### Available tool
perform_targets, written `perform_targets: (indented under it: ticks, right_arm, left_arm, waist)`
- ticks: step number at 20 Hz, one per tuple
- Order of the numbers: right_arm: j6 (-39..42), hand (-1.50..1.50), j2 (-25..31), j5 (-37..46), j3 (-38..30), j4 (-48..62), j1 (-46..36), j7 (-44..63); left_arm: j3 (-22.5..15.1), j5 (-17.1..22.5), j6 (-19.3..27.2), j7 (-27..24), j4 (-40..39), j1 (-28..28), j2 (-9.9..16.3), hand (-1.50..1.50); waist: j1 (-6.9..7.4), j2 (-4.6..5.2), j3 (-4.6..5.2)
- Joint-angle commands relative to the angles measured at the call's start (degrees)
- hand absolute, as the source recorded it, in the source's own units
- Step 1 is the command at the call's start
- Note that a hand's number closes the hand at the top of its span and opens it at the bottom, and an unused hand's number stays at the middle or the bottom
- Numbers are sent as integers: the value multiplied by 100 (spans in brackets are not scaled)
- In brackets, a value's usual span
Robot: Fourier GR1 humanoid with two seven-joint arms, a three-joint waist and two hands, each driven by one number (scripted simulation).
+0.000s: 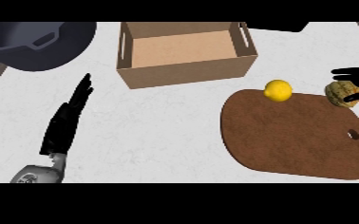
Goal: Pick the squash from the cutting board and place it in the cardboard box
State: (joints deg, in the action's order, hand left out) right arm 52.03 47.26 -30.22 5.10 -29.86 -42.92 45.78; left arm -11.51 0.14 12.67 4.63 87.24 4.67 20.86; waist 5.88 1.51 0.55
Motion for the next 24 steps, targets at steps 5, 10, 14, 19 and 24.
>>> perform_targets:
  ticks: [5,10,14,19,24]
  right_arm:
    - [932,-150,-364,214,461,1195,-943,786]
    - [1187,-150,-392,543,738,1657,-1068,534]
    - [1189,-150,-557,689,830,1977,-1275,467]
    - [1239,-150,-637,778,828,2299,-1574,423]
    - [1087,-150,-878,983,911,2260,-1363,67]
  left_arm:
    - [86,-60,25,73,-132,72,-19,0]
    - [78,-113,88,7,-113,-50,-81,0]
    - [220,-35,-8,-17,-108,-96,13,0]
    - [339,85,-164,-83,-58,-271,91,0]
    - [366,-36,-91,-62,7,-274,77,0]
  waist:
    - [-165,-22,-66]
    - [-138,4,-72]
    - [-178,-8,-71]
    - [-219,-35,-68]
    - [-274,-48,-71]
